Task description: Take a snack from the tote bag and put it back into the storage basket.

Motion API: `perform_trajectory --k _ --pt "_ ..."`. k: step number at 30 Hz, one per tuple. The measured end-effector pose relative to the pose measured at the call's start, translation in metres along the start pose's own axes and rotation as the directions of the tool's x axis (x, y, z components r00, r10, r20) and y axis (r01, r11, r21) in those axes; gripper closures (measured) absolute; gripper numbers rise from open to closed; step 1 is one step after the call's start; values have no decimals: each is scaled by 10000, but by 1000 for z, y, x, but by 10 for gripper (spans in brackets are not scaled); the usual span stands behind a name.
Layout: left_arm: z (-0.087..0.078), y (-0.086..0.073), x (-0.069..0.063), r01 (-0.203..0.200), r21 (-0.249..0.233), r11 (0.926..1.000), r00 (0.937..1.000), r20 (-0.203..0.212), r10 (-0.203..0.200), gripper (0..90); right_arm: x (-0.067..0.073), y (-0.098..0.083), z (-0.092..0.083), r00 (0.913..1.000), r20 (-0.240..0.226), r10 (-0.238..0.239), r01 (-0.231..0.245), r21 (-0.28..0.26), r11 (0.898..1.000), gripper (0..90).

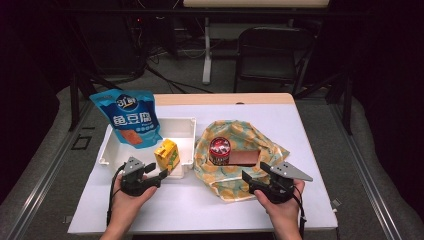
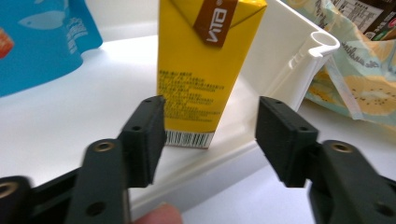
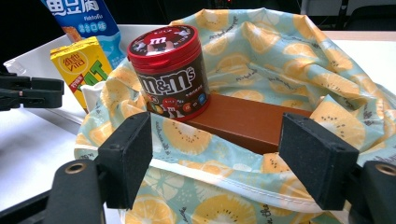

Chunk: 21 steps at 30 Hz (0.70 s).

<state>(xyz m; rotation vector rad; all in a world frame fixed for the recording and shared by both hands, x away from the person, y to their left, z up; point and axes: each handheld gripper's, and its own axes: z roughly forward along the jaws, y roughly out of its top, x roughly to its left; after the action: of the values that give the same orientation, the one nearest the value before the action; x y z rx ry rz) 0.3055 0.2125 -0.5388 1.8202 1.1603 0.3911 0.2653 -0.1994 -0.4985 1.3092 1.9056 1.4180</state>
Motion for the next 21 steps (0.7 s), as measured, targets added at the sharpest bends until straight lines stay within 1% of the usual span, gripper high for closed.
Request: perform_trajectory --k 1,2,3,4,5,6,7,8,10,12,14,16,17,18,19,21 --pt "-1 -1 1 74 61 10000 10000 -56 -74 561 0 0 0 10000 -32 -2 2 -59 10000 258" --pt "-1 -1 3 147 147 9998 9997 -196 -144 634 0 0 0 10000 -36 -12 11 -102 9999 259" --pt "0 -2 4 246 118 9996 9994 -264 -243 739 0 0 -1 10000 -2 -21 21 -50 10000 259" --pt "0 -2 6 307 147 9994 9994 -174 -305 809 0 0 -1 10000 -25 16 -17 -40 10000 259" --pt "2 -2 6 339 191 9992 9994 -121 -337 867 -1 0 -1 10000 5 -3 3 19 10000 259" --pt "3 -1 6 363 252 9990 9993 -139 -359 896 -1 0 -1 10000 17 -5 5 38 10000 259" --pt "5 -1 5 367 210 9991 9992 -152 -363 900 -1 0 0 10000 13 6 -6 -1 10000 259" --pt "6 0 5 340 283 9990 9993 -140 -336 900 -1 0 0 10000 -7 5 -5 25 10000 259" --pt "11 3 2 334 285 9990 9987 -397 -323 900 -1 0 1 10000 -24 3 -3 10 10000 259" --pt "16 8 1 127 373 9992 9978 -651 -103 900 0 0 1 10000 -14 -7 7 11 10000 260" --pt "22 13 3 287 469 9985 9982 -545 -261 900 0 0 2 10000 -3 7 -7 32 10000 260" --pt "27 18 6 402 529 9978 9977 -574 -371 900 1 0 2 10000 -8 -25 25 71 10000 261" --pt "29 19 8 526 517 9973 9973 -542 -498 900 1 0 2 10000 7 -46 46 93 9999 261" --pt "31 22 10 592 599 9965 9969 -552 -559 900 1 0 3 10000 -3 -27 27 76 10000 261" --pt "33 24 11 660 598 9960 9960 -637 -622 900 1 0 3 10000 15 -46 46 66 10000 261" --pt "36 28 12 792 617 9949 9950 -665 -751 900 0 0 3 10000 26 -15 14 86 10000 261"
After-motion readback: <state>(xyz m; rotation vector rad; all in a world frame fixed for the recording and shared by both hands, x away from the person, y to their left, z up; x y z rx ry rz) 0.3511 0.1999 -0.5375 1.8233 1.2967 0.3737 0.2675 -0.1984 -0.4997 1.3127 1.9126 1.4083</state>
